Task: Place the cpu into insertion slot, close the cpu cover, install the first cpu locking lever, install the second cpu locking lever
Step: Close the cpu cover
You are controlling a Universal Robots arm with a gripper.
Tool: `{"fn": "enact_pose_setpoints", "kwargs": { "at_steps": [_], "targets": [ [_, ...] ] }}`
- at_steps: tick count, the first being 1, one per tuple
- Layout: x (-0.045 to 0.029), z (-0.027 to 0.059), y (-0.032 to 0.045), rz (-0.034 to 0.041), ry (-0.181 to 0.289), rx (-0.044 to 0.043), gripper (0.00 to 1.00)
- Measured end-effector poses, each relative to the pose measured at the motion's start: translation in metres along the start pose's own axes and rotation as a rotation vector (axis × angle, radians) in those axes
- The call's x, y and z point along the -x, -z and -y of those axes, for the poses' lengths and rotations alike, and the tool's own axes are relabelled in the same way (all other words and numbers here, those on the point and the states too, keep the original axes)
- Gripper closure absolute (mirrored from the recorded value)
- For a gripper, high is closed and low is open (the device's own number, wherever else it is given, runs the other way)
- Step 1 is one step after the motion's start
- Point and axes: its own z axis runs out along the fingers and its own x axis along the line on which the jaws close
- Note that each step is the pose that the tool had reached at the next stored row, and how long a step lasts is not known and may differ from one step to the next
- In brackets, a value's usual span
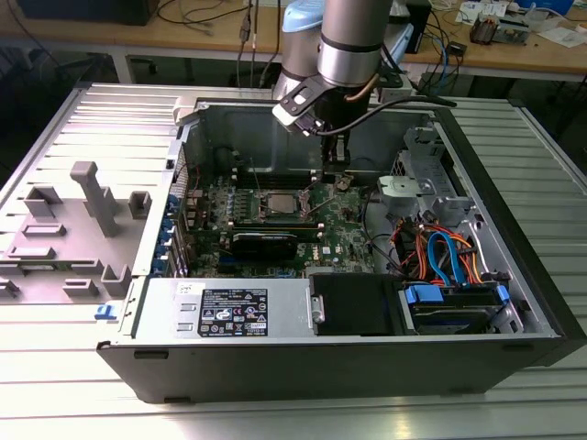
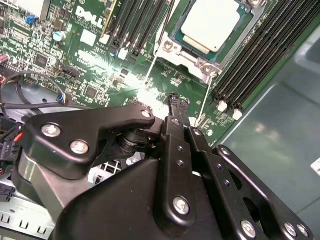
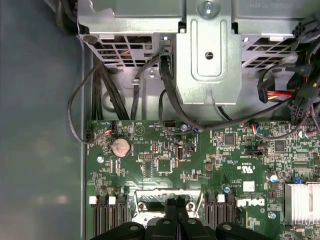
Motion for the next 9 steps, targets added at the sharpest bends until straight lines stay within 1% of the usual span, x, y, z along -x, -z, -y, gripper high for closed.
{"fn": "enact_pose_setpoints", "kwargs": {
  "at_steps": [5, 9],
  "targets": [
    [-0.0003, -0.01, 0.0, 0.0016, 0.0, -0.0082, 0.89],
    [-0.0004, -0.0113, 0.0, 0.0022, 0.0, -0.0089, 0.89]
  ]
}}
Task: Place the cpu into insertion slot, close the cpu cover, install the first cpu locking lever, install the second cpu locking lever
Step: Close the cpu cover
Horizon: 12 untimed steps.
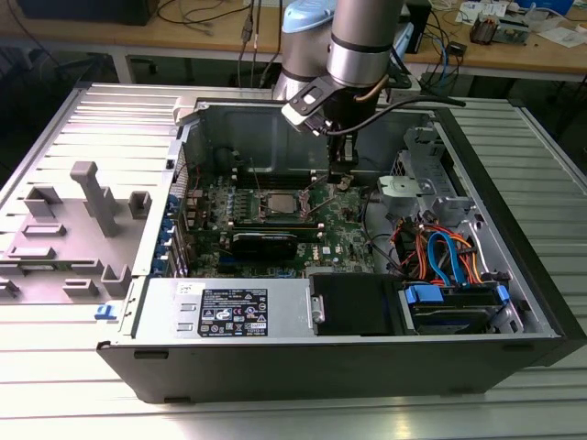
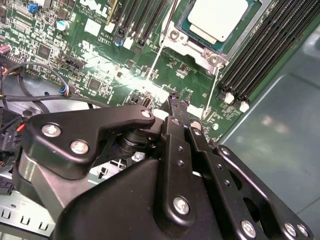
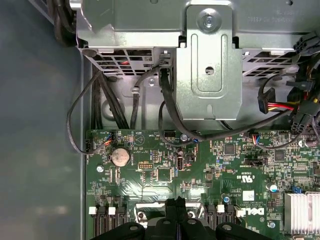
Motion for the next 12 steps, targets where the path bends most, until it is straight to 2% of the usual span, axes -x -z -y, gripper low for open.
{"fn": "enact_pose_setpoints", "kwargs": {
  "at_steps": [2, 12],
  "targets": [
    [-0.0001, -0.0012, 0.0, 0.0001, 0.0, 0.0, 0.89],
    [-0.0037, -0.0176, -0.002, 0.0001, 0.0, 0.0, 0.89]
  ]
}}
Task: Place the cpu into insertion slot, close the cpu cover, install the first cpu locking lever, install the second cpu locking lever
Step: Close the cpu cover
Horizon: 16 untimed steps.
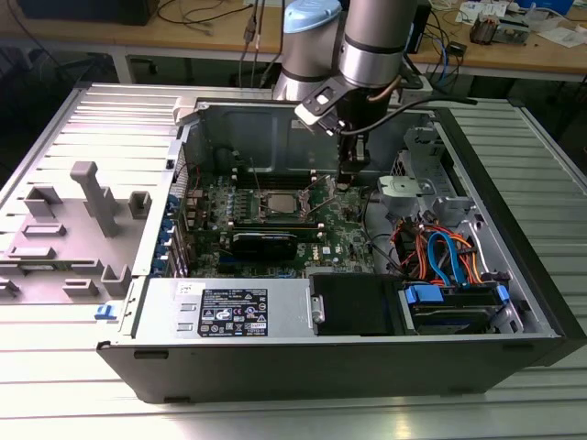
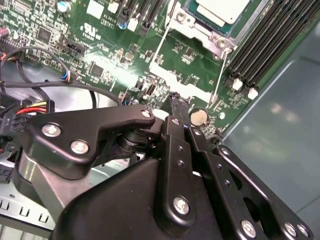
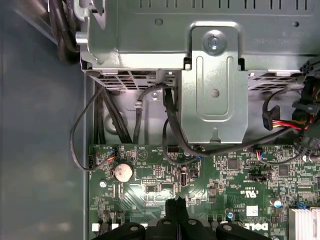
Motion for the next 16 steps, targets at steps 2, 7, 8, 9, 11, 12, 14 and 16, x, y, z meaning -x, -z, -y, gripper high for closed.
{"fn": "enact_pose_setpoints", "kwargs": {
  "at_steps": [2, 7, 8, 9, 11, 12, 14, 16],
  "targets": [
    [-0.0009, -0.0011, -0.0033, 0.0009, 0.0, -0.0001, 0.89],
    [-0.0016, -0.0032, -0.0103, 0.0022, 0.0, 0.0, 0.89],
    [-0.0016, -0.0034, -0.0112, 0.0023, 0.0, 0.0, 0.89],
    [-0.0016, -0.0035, -0.012, 0.0024, 0.0, 0.0, 0.89],
    [-0.0017, -0.0037, -0.013, 0.0025, 0.0, -0.0001, 0.89],
    [-0.0017, -0.0038, -0.0135, 0.0025, 0.0, 0.0, 0.89],
    [-0.0017, -0.0038, -0.0145, 0.0028, 0.0, 0.0, 0.89],
    [-0.0018, -0.0038, -0.0159, 0.0034, 0.0, -0.0001, 0.89]
  ]
}}
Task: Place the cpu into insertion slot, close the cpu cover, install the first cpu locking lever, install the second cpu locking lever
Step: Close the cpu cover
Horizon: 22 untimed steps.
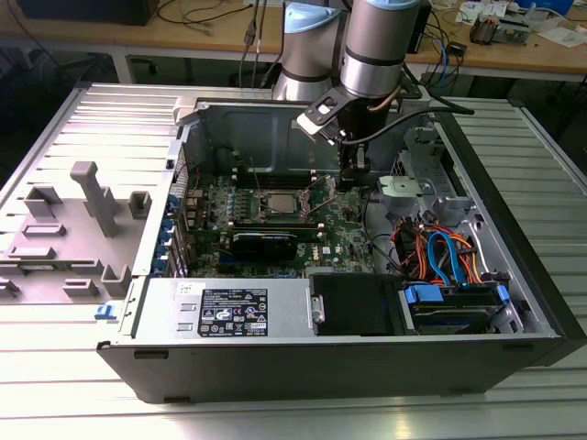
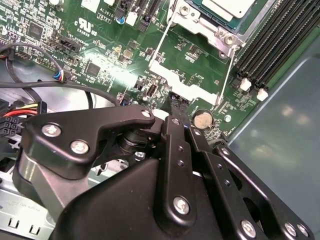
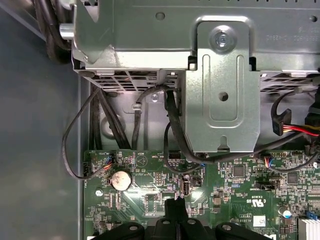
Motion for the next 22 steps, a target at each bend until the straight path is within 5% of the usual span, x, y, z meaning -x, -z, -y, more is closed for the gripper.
{"fn": "enact_pose_setpoints", "kwargs": {
  "at_steps": [15, 22],
  "targets": [
    [-0.0002, 0.0, -0.0045, 0.0002, 0.0, 0.0, 0.89],
    [-0.0003, 0.0132, -0.0055, 0.0005, 0.0, 0.0, 0.89]
  ]
}}
